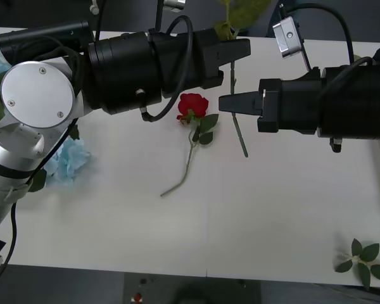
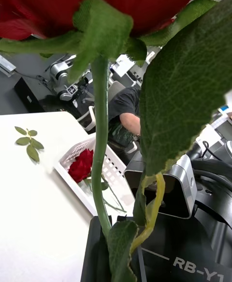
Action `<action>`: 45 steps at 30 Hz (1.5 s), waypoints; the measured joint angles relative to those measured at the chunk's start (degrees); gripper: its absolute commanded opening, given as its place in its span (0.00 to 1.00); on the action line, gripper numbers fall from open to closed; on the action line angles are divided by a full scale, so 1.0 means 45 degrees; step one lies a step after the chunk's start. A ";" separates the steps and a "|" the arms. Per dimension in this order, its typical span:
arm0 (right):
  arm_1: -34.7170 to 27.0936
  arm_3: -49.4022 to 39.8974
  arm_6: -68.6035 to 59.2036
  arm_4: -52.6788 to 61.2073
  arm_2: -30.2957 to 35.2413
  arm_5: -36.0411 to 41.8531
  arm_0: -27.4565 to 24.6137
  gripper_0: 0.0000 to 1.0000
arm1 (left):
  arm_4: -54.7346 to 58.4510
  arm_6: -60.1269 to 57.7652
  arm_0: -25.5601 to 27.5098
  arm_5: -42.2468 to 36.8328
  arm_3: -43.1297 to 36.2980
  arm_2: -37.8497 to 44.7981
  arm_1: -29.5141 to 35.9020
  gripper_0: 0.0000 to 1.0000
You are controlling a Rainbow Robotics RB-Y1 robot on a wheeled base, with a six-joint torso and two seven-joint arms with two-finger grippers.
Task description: Put the red flowers into the right box and the blue flowers into the left box
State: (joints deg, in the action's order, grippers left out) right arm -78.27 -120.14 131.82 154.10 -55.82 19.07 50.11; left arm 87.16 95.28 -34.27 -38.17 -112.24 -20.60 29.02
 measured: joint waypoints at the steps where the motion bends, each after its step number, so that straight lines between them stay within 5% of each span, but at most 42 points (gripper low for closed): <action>1: 0.0000 0.0000 0.0000 0.0000 0.0000 0.0000 0.0000 0.00 | 0.0000 0.0000 0.0000 0.0000 0.0000 0.0000 0.0000 0.00; 4: 0.0000 0.0000 0.0000 0.0000 0.0000 0.0012 0.0000 0.00 | 0.0047 0.0000 0.0006 0.0000 0.0000 0.0000 0.0000 0.02; 5: 0.0000 0.0000 0.0000 0.0000 0.0000 0.0037 0.0000 0.00 | 0.0083 0.0000 0.0011 0.0000 0.0000 0.0000 0.0000 0.43; 7: -0.0001 0.0002 0.0000 0.0000 0.0000 0.0116 0.0000 0.00 | 0.0152 0.0000 0.0018 0.0000 0.0001 0.0000 0.0000 1.00; 19: -0.0210 0.0013 0.0000 0.0000 -0.0003 0.0433 0.0000 0.00 | 0.0195 0.0001 0.0018 0.0002 0.0001 0.0000 0.0000 1.00; 28: -0.2587 0.0666 0.0000 0.0012 0.0495 0.2466 -0.0003 0.00 | 0.0208 0.0006 0.0018 0.0003 0.0000 0.0000 0.0000 1.00; 37: -0.4217 0.4337 0.0000 0.0013 0.1616 0.7150 -0.0005 0.00 | 0.0506 0.0030 0.0018 0.0012 0.0001 0.0041 0.0004 1.00; 45: -0.4112 0.9919 0.0003 -0.0704 0.1651 1.0861 -0.0004 0.00 | 0.0688 0.0039 0.0175 -0.0359 0.0001 0.0880 0.1180 1.00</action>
State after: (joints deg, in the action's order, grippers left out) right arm -96.77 -75.50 131.83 150.94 -48.40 67.94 50.09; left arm 90.26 95.46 -33.49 -39.79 -112.24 -16.64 34.33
